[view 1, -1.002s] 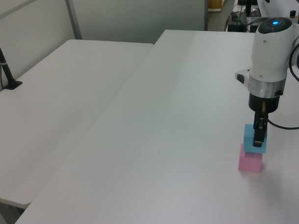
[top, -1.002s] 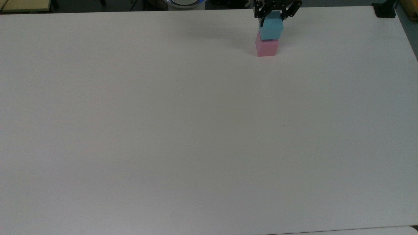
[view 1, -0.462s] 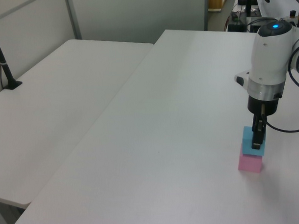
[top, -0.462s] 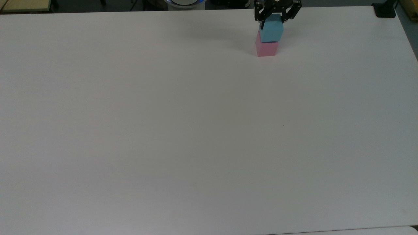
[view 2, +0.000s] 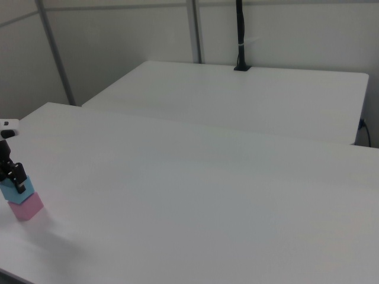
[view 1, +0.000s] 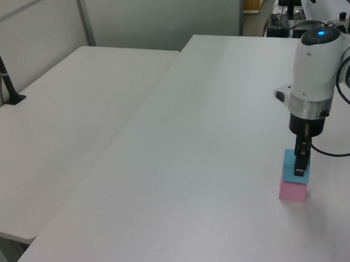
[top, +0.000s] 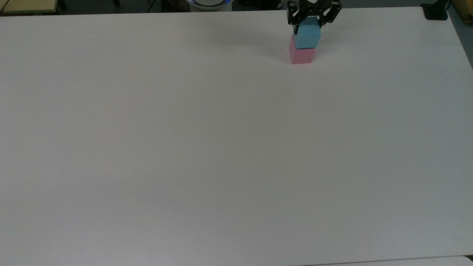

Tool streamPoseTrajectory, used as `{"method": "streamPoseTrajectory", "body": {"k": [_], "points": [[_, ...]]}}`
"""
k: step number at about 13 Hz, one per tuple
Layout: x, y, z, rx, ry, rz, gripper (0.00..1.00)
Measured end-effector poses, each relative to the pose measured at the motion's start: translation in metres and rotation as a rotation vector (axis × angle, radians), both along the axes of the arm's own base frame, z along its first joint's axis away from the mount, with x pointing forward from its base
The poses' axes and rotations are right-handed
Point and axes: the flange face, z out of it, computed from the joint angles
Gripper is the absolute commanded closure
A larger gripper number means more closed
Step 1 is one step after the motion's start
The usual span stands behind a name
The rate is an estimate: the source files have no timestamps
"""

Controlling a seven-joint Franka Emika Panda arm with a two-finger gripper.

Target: Put blue cube on pink cube

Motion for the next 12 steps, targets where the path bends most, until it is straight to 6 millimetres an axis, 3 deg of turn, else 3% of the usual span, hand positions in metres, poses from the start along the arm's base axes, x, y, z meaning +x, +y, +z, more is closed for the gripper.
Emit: {"method": "streamPoseTrajectory", "body": {"k": [1,8,10,12], "points": [[0.0,0.0,0.0,0.001,-0.001,-0.001,0.0],[0.005,-0.003,0.004,0.007,-0.007,-0.012,0.0],[0.011,-0.006,0.018,0.008,-0.009,-0.024,0.0],[0.018,-0.006,0.062,-0.02,0.02,-0.034,0.0]]}}
